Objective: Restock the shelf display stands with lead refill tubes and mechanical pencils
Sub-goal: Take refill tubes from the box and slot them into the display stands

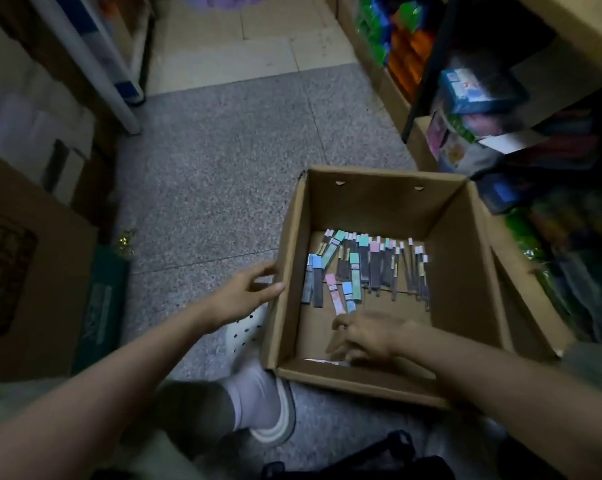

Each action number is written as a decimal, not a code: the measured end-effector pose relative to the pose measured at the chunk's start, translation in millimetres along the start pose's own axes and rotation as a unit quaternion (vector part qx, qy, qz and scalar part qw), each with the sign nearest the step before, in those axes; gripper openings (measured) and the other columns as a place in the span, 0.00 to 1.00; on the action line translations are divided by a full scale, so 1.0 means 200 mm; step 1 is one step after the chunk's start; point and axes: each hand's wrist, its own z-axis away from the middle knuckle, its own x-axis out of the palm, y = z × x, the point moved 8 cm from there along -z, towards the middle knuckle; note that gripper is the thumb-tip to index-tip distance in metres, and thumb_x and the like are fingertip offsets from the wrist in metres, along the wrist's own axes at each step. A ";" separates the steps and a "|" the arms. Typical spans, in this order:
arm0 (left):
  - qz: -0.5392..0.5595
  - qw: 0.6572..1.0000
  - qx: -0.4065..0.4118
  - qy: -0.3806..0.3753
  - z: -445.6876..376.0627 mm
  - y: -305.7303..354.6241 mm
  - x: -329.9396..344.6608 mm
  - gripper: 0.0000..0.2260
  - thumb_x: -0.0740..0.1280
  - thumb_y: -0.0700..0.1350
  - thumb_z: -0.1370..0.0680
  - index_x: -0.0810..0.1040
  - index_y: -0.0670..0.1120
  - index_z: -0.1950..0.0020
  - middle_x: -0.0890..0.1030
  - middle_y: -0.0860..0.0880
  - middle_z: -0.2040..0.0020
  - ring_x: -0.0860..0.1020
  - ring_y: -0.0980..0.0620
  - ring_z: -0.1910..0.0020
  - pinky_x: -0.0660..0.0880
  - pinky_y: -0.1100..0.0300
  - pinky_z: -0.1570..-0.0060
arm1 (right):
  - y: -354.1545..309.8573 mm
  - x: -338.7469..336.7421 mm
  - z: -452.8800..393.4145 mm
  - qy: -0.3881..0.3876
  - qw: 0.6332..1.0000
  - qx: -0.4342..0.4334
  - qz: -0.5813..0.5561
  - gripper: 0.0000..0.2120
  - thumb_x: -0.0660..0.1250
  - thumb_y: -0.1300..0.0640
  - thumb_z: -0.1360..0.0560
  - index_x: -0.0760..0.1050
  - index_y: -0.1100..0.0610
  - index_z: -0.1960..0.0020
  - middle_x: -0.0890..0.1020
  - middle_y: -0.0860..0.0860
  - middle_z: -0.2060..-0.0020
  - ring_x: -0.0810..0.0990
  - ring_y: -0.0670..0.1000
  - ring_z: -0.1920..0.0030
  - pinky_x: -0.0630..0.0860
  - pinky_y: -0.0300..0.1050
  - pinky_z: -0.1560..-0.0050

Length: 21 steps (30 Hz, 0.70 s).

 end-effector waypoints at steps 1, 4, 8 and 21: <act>0.025 1.000 -0.001 -0.018 0.00 -0.02 0.01 0.23 0.66 0.48 0.21 0.66 0.53 0.26 0.68 0.53 0.26 0.73 0.66 0.38 0.72 0.66 0.40 | 0.01 0.05 -0.04 -0.009 1.000 0.005 -0.018 0.18 0.62 0.56 0.20 0.72 0.52 0.30 0.72 0.52 0.32 0.70 0.52 0.32 0.68 0.43 0.35; 0.078 0.996 -0.009 -0.051 -0.02 -0.04 0.02 0.25 0.67 0.52 0.23 0.68 0.54 0.27 0.71 0.57 0.29 0.73 0.63 0.35 0.72 0.63 0.37 | 0.08 0.15 -0.13 -0.001 0.996 0.043 -0.083 0.17 0.65 0.54 0.21 0.75 0.54 0.33 0.77 0.54 0.37 0.75 0.54 0.38 0.71 0.45 0.38; 0.094 0.994 -0.033 -0.037 -0.06 -0.05 0.00 0.24 0.70 0.54 0.26 0.72 0.54 0.30 0.75 0.57 0.33 0.74 0.57 0.35 0.70 0.49 0.32 | 0.19 0.24 -0.23 -0.006 0.992 0.090 -0.086 0.19 0.70 0.49 0.25 0.76 0.52 0.35 0.77 0.52 0.40 0.76 0.53 0.41 0.75 0.49 0.41; 0.142 0.989 -0.044 -0.010 -0.09 -0.07 -0.01 0.24 0.72 0.52 0.30 0.75 0.52 0.35 0.78 0.54 0.38 0.77 0.56 0.38 0.74 0.56 0.38 | 0.37 0.24 -0.28 0.098 0.979 0.157 -0.080 0.10 0.67 0.54 0.25 0.74 0.56 0.46 0.78 0.54 0.47 0.77 0.56 0.47 0.76 0.49 0.48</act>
